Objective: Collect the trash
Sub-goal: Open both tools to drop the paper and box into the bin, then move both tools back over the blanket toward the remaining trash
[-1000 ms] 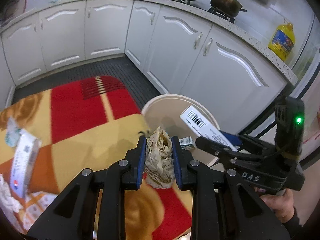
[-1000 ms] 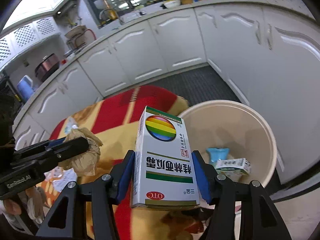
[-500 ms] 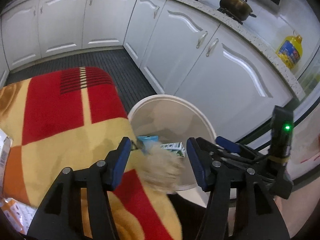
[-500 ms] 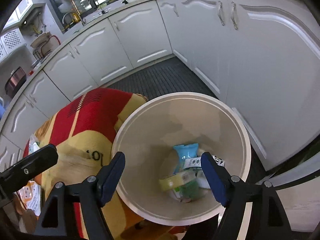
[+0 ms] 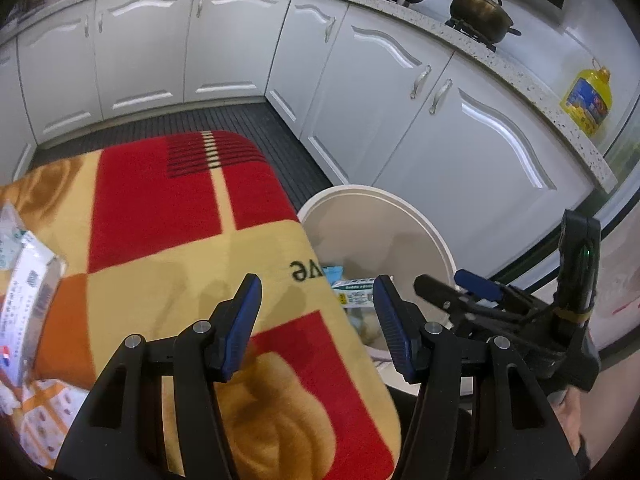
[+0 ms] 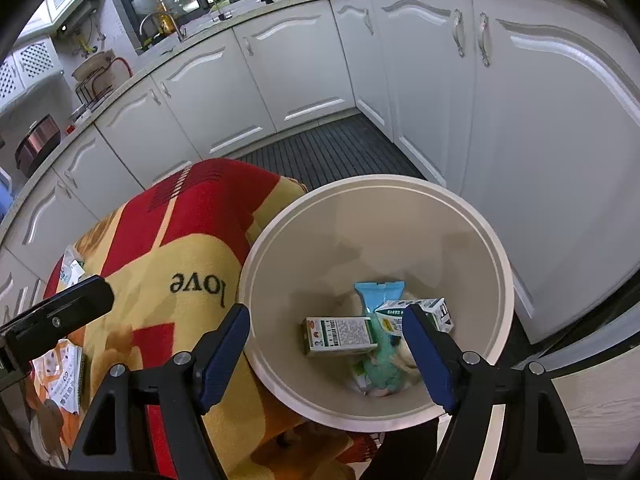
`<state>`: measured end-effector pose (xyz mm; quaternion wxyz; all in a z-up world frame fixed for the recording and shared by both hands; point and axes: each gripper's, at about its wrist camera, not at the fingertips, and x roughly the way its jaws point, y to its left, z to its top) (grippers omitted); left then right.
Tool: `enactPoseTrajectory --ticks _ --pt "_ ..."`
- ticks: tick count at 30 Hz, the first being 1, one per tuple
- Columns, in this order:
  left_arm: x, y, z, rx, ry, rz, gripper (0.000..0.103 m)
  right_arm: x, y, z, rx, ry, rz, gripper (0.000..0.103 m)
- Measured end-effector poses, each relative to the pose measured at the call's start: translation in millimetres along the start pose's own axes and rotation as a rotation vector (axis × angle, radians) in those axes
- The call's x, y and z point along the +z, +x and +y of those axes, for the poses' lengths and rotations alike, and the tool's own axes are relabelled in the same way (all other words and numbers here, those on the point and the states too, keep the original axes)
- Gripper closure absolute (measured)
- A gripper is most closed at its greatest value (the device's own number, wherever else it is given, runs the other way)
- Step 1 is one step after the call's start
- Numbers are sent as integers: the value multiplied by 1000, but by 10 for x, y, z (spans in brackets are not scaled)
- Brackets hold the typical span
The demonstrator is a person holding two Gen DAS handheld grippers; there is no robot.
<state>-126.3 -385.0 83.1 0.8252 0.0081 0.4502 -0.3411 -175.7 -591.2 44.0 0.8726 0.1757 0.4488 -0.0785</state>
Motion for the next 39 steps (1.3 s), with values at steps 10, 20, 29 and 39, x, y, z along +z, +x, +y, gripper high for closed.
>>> enactPoseTrajectory --ticks 10,20,29,39 --pt "-170 -424 102 113 50 -120 46 -90 -183 369 8 -67 -54 24" --pt "-376 -792 428 209 18 -180 46 -222 -392 900 69 -127 -105 22" --pt "-523 -1146 742 314 -24 -228 46 -287 -481 1438 114 -211 -131 13" --pt "-705 -1429 1187 359 -106 -235 46 -356 -418 1867 156 -269 -114 13"
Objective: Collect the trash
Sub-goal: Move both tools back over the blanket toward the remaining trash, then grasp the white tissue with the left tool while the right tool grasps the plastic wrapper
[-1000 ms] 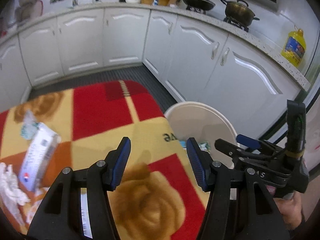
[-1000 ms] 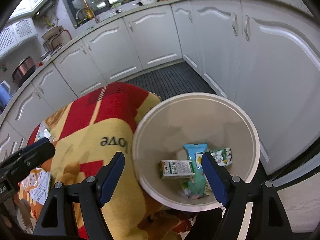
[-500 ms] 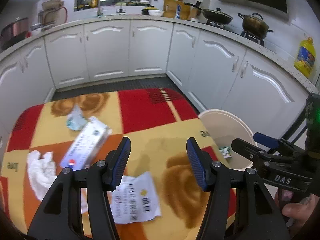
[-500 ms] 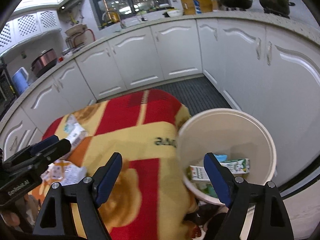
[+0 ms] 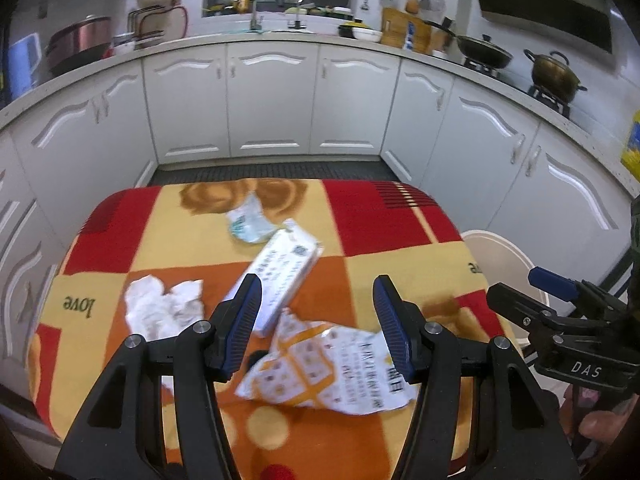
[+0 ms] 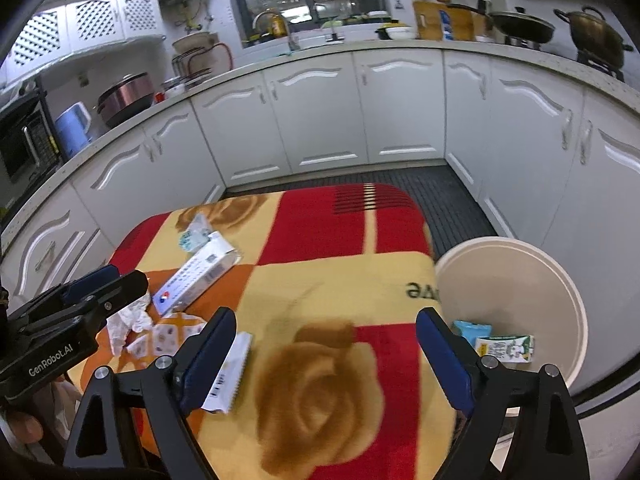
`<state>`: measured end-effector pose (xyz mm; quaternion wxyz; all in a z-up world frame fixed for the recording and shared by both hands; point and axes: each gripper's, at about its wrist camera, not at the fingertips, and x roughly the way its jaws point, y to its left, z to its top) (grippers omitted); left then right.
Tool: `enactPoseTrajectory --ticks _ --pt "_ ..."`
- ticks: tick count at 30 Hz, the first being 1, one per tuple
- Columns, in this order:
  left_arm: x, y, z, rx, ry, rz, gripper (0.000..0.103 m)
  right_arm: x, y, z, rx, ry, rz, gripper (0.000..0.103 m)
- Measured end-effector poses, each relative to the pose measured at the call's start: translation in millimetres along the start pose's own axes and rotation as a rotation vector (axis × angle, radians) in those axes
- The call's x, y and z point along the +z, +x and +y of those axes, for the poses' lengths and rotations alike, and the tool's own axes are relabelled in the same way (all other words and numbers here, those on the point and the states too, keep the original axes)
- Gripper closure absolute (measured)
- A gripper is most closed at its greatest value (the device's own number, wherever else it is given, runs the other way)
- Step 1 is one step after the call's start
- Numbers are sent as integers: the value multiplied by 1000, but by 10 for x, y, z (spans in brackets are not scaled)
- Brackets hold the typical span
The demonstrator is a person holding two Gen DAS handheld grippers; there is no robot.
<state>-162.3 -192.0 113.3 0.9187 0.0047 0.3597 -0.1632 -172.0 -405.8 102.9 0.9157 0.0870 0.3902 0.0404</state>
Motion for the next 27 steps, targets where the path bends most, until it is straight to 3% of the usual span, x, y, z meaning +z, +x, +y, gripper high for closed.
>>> enactPoseTrajectory --ticks 11,16,27 --pt "-93 -208 920 53 -87 15 46 8 162 333 53 -49 34 13" --pt "-204 -138 1319 40 -166 75 46 19 277 494 80 -67 59 13" --pt "-288 380 1444 -10 -276 177 46 129 612 827 110 -124 107 13"
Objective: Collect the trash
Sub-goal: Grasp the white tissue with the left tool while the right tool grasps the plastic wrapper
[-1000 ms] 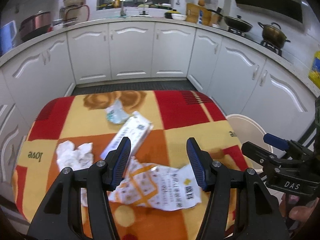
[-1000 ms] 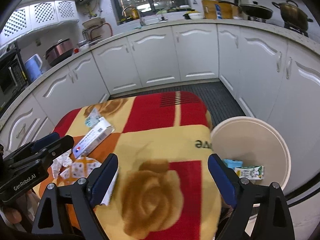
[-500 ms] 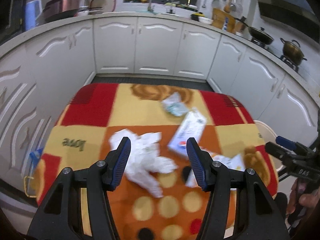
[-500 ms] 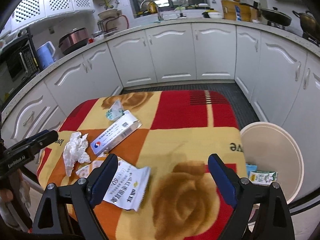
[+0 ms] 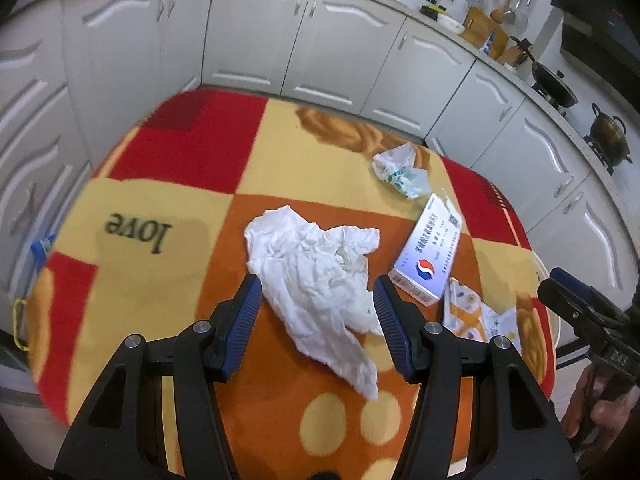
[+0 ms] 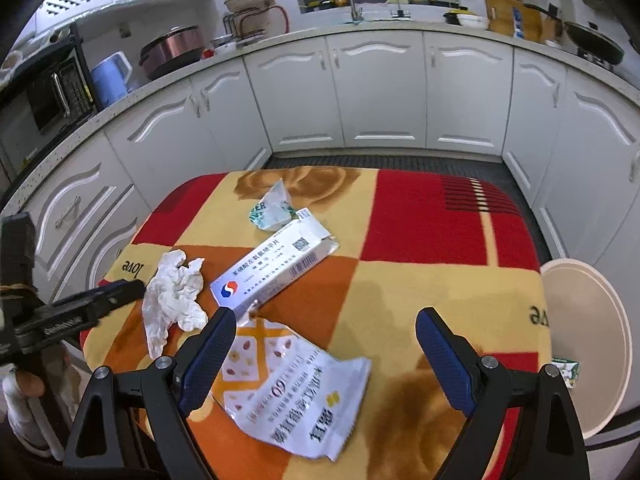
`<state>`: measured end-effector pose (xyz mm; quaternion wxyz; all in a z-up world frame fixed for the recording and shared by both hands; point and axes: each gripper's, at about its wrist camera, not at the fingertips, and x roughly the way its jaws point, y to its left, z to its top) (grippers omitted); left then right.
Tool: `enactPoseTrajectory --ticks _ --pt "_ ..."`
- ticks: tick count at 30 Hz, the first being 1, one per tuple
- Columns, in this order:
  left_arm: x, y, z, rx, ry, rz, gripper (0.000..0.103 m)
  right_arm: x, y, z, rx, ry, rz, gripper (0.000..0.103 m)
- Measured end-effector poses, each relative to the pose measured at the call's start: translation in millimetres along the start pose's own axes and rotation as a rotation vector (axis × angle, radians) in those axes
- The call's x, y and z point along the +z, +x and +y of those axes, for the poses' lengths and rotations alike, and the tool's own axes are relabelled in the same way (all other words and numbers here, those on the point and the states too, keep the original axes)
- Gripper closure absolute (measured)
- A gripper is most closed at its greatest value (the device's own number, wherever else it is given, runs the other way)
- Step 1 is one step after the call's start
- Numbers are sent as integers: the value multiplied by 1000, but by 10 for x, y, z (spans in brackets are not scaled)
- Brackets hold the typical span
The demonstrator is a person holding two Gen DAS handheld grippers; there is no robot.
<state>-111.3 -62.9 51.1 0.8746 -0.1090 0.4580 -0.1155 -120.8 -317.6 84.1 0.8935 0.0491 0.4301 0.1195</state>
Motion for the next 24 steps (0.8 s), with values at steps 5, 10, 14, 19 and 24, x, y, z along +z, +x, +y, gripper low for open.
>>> enactPoseTrajectory --ticks 5,10,14,19,24 --pt "59 239 -6 -37 -15 17 59 117 219 2 10 21 29 13" --pt "98 269 4 -25 20 26 84 388 489 89 27 1 60 13" --pt "153 194 97 7 43 8 84 705 845 236 74 -30 96 13" --pt "185 143 191 10 38 -2 84 968 1356 377 85 -60 157 14" --pt "171 110 238 6 25 -15 85 1007 1717 421 97 -60 243 69"
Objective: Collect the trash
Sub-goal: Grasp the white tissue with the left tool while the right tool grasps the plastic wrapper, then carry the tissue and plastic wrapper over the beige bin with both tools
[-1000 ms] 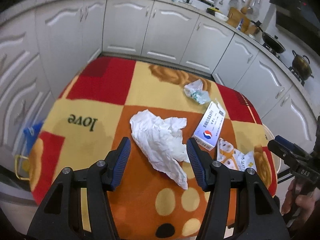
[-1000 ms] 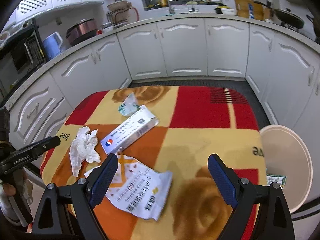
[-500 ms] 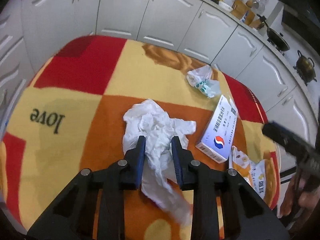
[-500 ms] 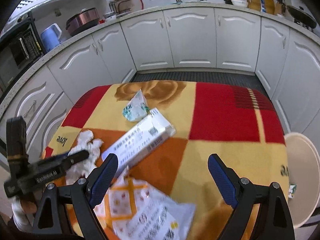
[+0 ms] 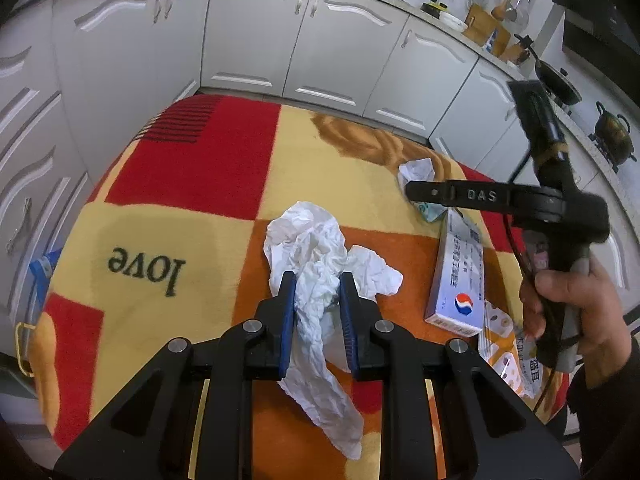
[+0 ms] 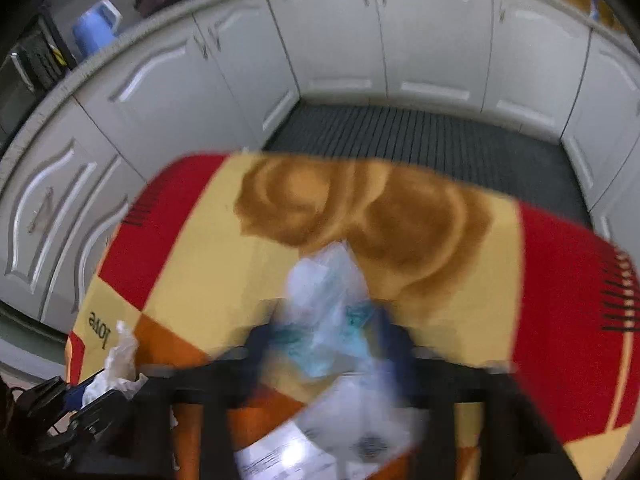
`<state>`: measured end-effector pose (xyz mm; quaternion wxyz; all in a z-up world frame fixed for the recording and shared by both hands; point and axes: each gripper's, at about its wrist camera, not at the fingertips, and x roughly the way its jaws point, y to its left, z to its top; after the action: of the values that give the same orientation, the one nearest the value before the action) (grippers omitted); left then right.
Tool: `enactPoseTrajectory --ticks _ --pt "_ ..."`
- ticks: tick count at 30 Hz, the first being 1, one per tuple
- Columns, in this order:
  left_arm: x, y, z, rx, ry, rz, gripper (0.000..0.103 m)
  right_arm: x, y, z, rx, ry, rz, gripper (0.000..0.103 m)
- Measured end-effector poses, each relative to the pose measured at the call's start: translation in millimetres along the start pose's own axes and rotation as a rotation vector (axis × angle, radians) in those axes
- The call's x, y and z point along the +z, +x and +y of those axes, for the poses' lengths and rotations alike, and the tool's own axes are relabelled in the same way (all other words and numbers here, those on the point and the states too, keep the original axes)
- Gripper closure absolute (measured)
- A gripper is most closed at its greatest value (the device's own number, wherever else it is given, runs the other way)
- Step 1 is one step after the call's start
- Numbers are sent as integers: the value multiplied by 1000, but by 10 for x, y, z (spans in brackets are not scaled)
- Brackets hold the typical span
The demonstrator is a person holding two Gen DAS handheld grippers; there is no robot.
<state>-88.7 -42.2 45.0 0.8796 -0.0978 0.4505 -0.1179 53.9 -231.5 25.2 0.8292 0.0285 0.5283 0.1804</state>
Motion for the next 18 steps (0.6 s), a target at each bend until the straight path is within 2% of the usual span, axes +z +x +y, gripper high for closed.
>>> enactPoseTrajectory --ticks 3,11,15,18 --pt "26 -67 -14 -12 -11 -22 85 -88 -188 19 30 -16 -37 75" --pt "94 -365 -317 -49 47 -85 85 -372 -1028 1 153 18 -190 76" --pt "81 -475 -538 -65 86 -107 85 -575 -1336 -21 149 16 -227 76" --pt "53 -510 -753 -78 120 -108 85 -728 -1496 -52 107 9 -248 76"
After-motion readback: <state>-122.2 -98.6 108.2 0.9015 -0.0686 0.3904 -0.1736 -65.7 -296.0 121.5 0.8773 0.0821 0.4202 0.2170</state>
